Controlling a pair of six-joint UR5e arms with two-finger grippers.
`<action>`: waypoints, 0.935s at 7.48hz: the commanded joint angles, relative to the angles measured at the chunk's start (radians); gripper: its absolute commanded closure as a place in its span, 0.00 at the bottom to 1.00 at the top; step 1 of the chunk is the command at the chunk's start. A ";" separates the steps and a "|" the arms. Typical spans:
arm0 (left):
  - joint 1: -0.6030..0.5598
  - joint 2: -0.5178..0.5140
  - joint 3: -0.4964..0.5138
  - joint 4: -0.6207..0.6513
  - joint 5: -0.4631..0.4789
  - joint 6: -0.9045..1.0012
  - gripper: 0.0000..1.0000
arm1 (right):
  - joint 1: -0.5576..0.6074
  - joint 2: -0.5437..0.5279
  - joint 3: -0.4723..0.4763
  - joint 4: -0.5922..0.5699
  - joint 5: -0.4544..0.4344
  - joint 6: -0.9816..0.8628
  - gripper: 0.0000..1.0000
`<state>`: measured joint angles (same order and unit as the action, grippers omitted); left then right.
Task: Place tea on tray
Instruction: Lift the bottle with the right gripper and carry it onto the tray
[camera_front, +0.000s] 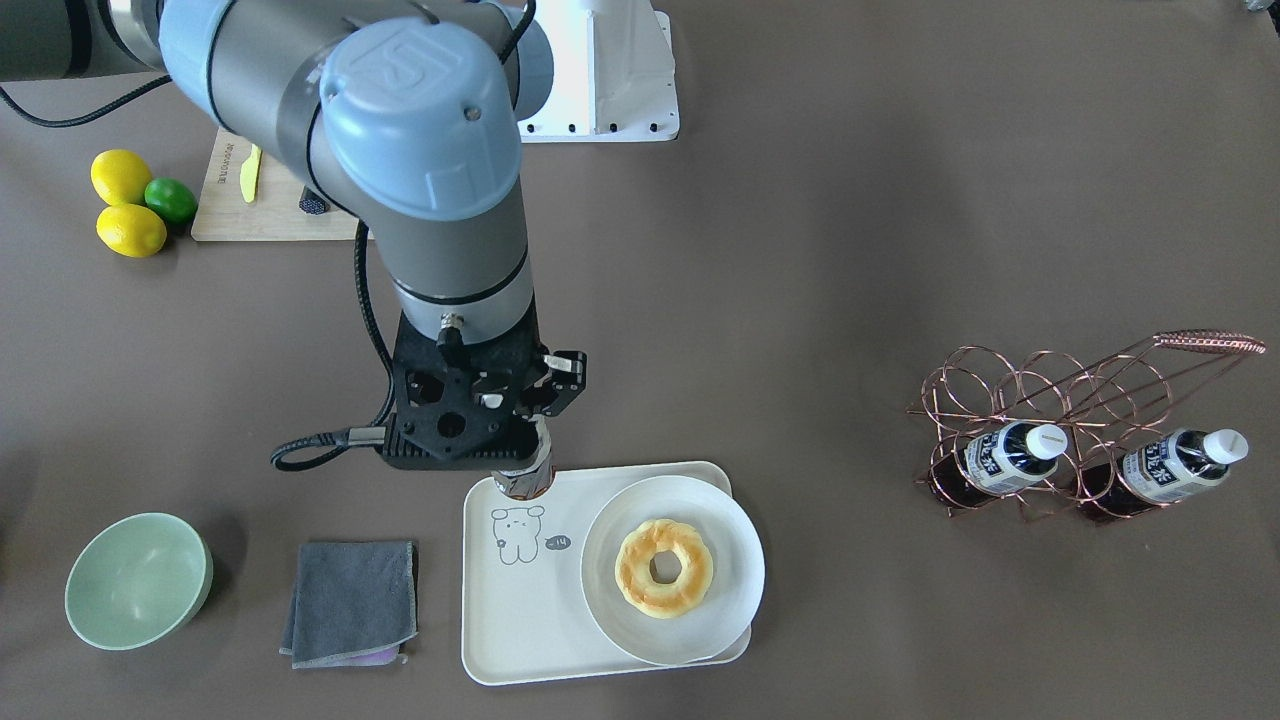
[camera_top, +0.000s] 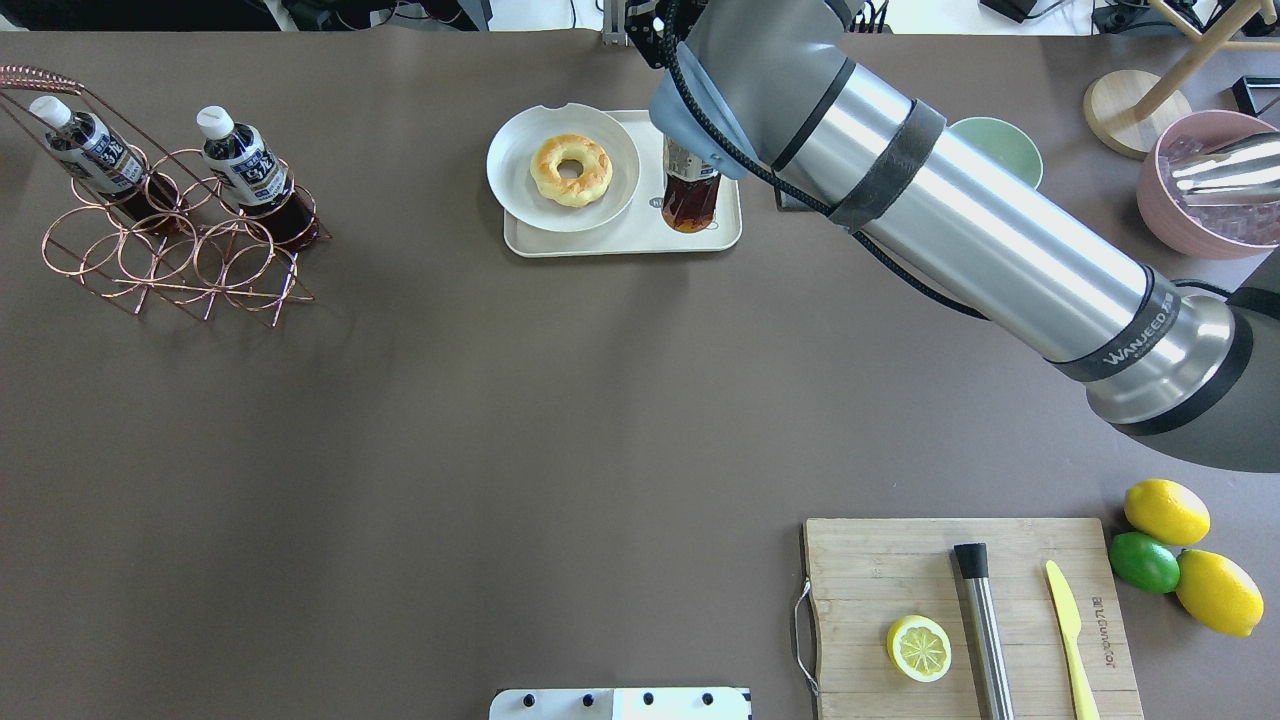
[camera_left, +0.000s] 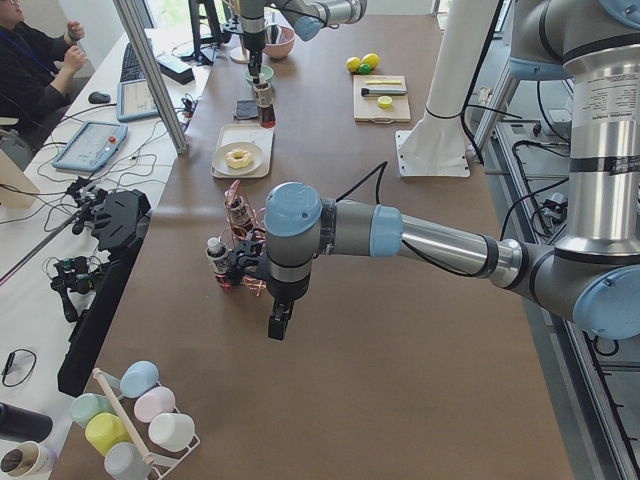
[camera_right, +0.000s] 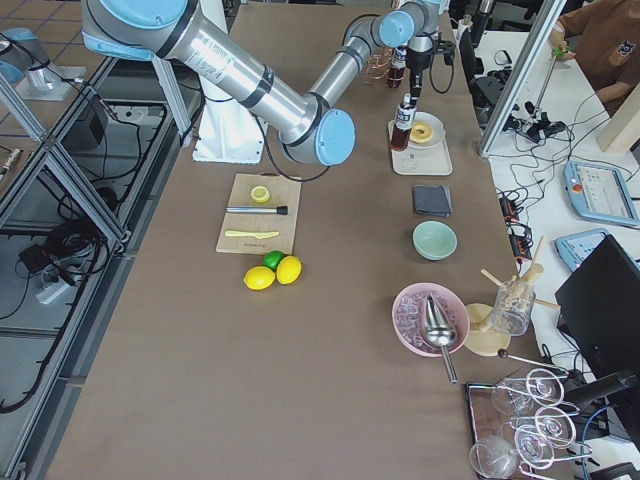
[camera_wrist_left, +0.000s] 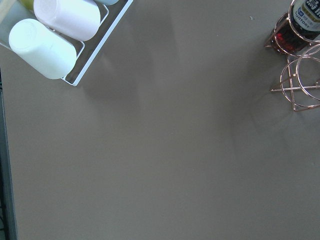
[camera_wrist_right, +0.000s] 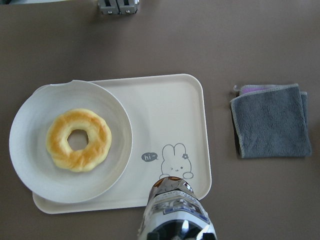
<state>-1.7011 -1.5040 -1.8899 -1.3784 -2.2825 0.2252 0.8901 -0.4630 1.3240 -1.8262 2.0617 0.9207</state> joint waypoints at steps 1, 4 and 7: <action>0.001 -0.016 0.009 0.001 0.001 -0.001 0.02 | 0.056 0.023 -0.169 0.125 0.014 -0.052 1.00; 0.003 -0.028 0.018 0.001 0.003 -0.001 0.02 | 0.063 0.086 -0.330 0.253 0.015 -0.051 1.00; 0.003 -0.031 0.020 0.001 0.003 -0.001 0.02 | 0.040 0.086 -0.397 0.346 0.009 -0.052 1.00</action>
<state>-1.6982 -1.5342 -1.8709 -1.3775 -2.2796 0.2240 0.9450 -0.3778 0.9591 -1.5250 2.0755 0.8684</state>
